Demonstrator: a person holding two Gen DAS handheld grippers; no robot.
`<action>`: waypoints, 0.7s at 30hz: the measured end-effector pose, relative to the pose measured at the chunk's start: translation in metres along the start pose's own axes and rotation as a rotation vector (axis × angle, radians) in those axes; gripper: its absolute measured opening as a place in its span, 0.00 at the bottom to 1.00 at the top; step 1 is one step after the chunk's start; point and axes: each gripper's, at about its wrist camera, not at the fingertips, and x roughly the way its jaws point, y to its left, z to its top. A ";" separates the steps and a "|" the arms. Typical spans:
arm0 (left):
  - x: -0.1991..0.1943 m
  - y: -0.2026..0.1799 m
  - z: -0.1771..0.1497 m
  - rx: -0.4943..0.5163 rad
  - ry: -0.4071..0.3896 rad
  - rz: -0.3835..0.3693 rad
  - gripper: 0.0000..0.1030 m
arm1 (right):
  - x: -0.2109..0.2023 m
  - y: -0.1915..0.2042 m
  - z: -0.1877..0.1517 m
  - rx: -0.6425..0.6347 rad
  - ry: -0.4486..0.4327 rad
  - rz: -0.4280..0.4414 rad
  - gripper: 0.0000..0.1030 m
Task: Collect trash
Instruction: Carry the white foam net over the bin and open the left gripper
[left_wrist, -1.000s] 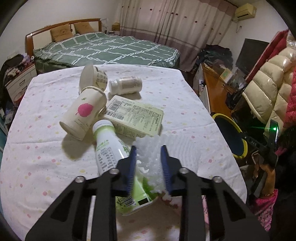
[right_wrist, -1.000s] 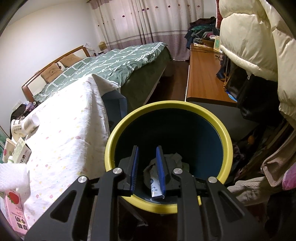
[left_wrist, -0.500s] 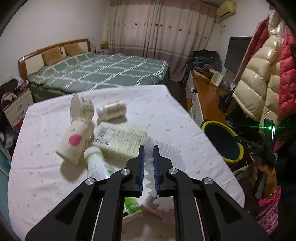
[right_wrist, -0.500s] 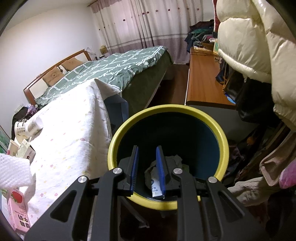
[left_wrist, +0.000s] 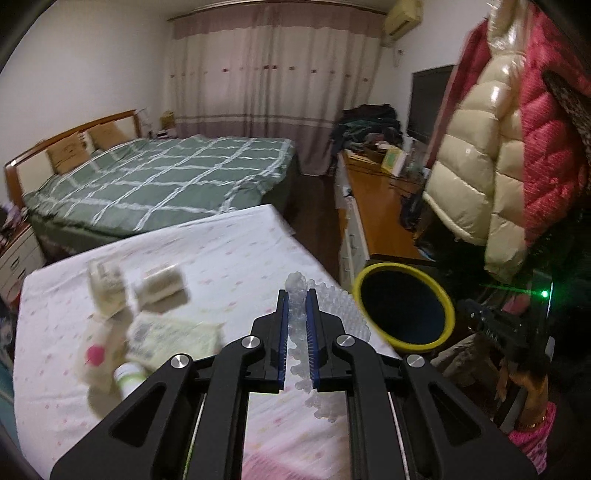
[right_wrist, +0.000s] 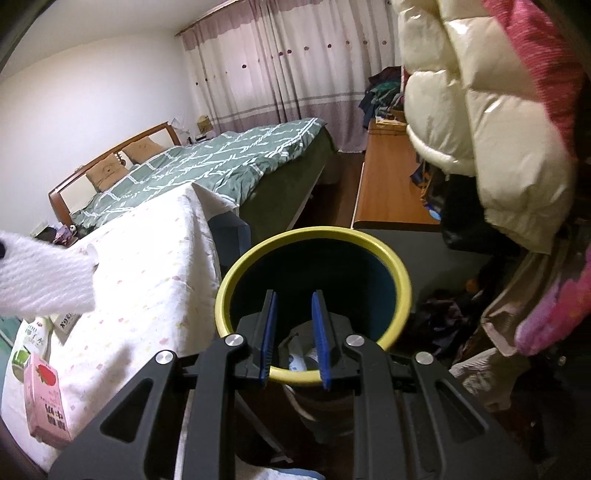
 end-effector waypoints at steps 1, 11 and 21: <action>0.005 -0.008 0.004 0.013 0.003 -0.013 0.09 | -0.004 -0.002 -0.001 0.002 -0.005 -0.002 0.18; 0.075 -0.093 0.041 0.147 0.061 -0.076 0.09 | -0.030 -0.036 -0.012 0.055 -0.045 -0.028 0.18; 0.157 -0.156 0.046 0.205 0.176 -0.123 0.10 | -0.035 -0.061 -0.022 0.101 -0.041 -0.042 0.18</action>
